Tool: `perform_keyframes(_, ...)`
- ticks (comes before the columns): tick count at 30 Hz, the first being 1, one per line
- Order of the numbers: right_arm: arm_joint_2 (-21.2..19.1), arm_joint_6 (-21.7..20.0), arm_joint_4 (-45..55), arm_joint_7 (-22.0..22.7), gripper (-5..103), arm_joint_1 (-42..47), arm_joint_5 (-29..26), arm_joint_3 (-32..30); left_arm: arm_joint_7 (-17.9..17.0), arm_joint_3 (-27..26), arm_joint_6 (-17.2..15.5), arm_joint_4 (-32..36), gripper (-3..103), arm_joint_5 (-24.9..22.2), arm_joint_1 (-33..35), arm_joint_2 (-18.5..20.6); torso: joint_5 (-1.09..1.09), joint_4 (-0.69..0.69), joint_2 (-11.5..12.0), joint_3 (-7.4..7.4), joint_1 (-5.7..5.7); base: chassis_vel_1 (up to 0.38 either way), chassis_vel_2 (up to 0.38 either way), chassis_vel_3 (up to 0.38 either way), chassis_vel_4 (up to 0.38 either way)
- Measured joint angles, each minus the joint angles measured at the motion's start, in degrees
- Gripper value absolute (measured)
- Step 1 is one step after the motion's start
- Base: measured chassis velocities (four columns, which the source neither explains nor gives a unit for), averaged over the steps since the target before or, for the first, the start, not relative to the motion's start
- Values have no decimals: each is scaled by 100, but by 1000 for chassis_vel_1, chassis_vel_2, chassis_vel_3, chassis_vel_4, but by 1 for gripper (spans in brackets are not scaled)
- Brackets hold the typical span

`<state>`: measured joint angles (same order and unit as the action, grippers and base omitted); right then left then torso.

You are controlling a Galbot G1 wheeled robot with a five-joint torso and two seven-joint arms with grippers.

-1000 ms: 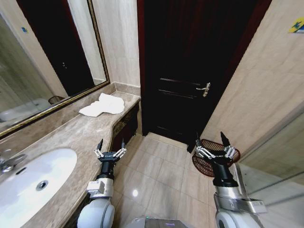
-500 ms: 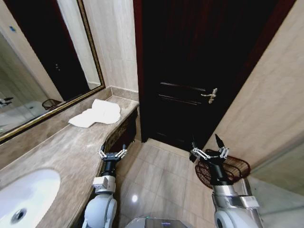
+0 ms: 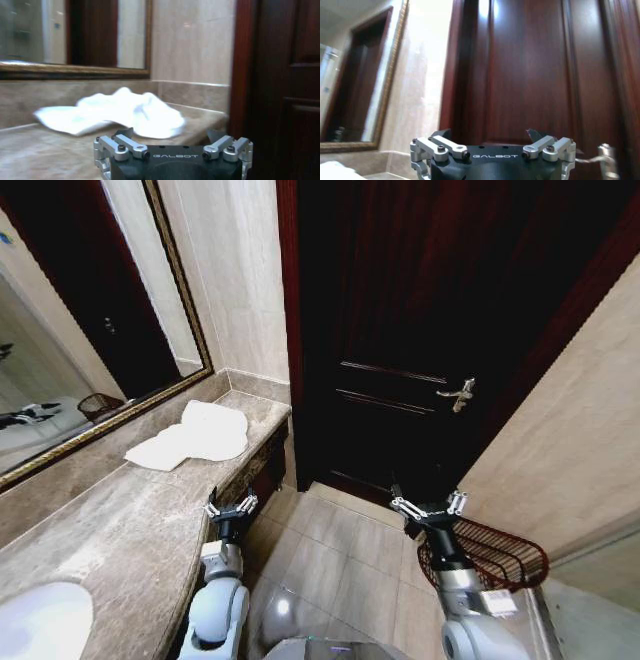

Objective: Discard the used towel into the hamper.

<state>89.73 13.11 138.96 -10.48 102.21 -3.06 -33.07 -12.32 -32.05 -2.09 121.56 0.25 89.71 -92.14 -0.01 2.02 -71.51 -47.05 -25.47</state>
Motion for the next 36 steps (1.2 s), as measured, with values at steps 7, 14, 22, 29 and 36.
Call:
perform_keyframes(7, -190, -56, 15, -82, 100, 102, -202, -125, 10, -391, -295, -88, 96, -342, -543, 0, 1, 1, -1, 0, -1, 57, 19, 14, 43)
perform_keyframes(14, -218, 67, 13, -39, 100, 123, -388, -145, 122, -396, -402, -290, 98, -379, -973, 0, 1, -1, 0, -1, -5, 0, 0, 0, 0)
perform_keyframes(22, -259, -191, 21, -486, 100, 49, -701, -213, 158, -381, -460, -568, 96, -326, -1260, 0, 1, 0, 0, -1, -4, 0, 0, 0, 0)
perform_keyframes(29, -321, -181, 65, -743, 100, 131, -638, -257, 67, -331, -592, -629, 98, -325, -1446, 1, 2, 1, -1, -1, -1, -25, 26, 30, -29)
perform_keyframes(36, -158, 241, -490, -978, 100, -19, -578, -64, 49, -14, -558, -891, 98, -255, -1658, 1, 2, 1, 1, -1, -4, -139, 123, 154, -170)
